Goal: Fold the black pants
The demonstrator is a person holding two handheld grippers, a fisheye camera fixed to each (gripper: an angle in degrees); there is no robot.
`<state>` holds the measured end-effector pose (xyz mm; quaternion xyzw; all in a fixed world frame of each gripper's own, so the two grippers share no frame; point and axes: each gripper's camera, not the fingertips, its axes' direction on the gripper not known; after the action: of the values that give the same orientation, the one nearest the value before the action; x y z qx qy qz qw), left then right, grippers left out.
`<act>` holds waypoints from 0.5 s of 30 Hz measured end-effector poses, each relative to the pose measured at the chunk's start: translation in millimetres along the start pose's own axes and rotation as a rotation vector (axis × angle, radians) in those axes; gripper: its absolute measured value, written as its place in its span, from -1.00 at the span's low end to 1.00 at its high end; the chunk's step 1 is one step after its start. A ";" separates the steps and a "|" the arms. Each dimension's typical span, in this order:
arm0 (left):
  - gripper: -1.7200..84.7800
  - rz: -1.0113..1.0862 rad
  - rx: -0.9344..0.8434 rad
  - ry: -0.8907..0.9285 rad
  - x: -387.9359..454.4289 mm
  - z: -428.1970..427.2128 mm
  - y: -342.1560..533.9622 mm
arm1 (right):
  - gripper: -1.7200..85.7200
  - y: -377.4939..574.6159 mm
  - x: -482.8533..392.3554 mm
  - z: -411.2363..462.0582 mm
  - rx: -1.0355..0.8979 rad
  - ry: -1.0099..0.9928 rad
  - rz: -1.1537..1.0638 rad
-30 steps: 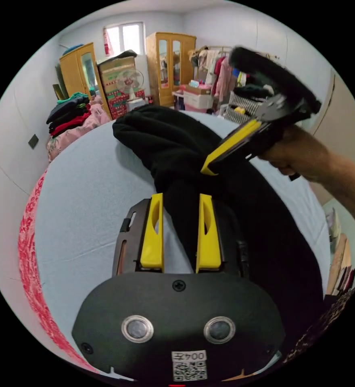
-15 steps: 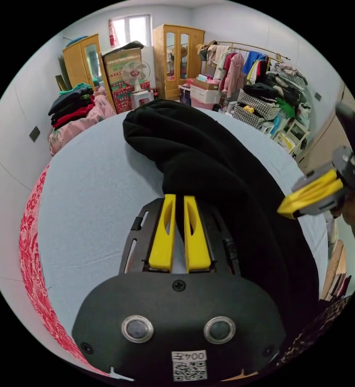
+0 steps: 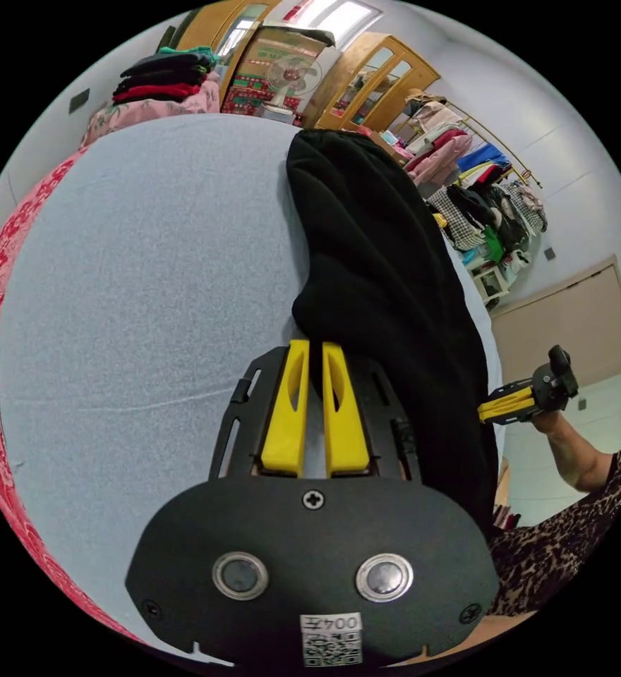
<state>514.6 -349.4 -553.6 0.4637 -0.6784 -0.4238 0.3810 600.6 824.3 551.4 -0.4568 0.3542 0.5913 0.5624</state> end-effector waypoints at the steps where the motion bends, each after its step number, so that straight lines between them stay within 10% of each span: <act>1: -0.91 0.009 -0.008 0.022 -5.4 -1.8 -0.6 | -0.98 -1.5 0.8 0.2 -0.002 -0.005 -0.002; 15: -0.81 -0.063 0.121 0.371 -21.9 -35.1 77.1 | -0.97 -15.5 -31.3 16.5 0.040 0.167 -0.010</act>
<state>529.1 -320.1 -472.4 0.5771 -0.6059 -0.3011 0.4574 612.1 830.7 587.8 -0.4949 0.4096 0.5411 0.5427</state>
